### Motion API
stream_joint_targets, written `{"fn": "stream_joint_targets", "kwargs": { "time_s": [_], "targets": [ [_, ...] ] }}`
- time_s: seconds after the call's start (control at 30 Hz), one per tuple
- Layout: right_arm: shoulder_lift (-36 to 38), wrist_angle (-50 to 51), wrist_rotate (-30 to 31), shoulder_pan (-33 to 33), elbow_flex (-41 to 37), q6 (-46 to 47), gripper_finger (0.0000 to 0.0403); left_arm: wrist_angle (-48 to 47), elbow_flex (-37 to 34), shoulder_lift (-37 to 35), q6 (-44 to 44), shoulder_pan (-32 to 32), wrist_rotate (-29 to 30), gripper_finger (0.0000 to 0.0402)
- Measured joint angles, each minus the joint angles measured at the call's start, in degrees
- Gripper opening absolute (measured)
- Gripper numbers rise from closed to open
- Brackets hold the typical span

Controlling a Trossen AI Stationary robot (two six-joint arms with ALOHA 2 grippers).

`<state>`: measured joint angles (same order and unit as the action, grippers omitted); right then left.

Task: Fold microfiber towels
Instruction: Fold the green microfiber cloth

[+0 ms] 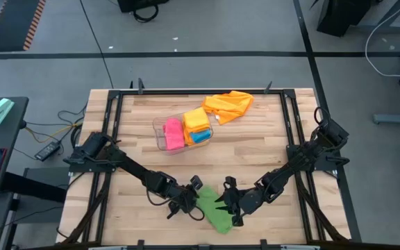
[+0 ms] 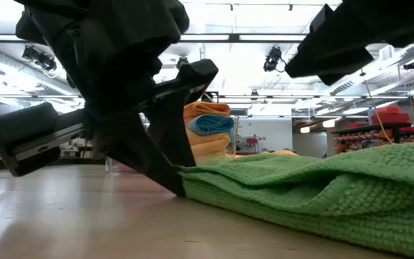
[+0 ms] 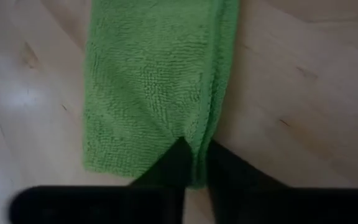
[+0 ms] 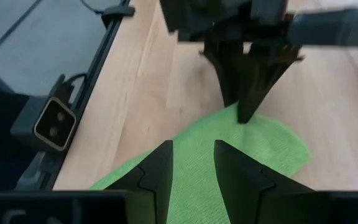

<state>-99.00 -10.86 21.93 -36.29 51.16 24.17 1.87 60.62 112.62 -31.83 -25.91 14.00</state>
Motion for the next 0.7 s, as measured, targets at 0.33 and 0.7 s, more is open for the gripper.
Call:
{"fn": "stream_joint_targets", "kwargs": {
  "time_s": [0.33, 0.7],
  "targets": [
    [-5.5, -6.1, 1.6, 1.5, 0.1, 0.6, 0.0126, -5.7, 0.7, -3.7, 3.0, -0.7, 0.6, 0.0015],
    [-7.3, -5.8, 0.2, 3.2, 3.3, 0.3, 0.0186, -16.4, 6.2, -4.9, 4.3, -1.9, 2.0, 0.0015]
  ]
}}
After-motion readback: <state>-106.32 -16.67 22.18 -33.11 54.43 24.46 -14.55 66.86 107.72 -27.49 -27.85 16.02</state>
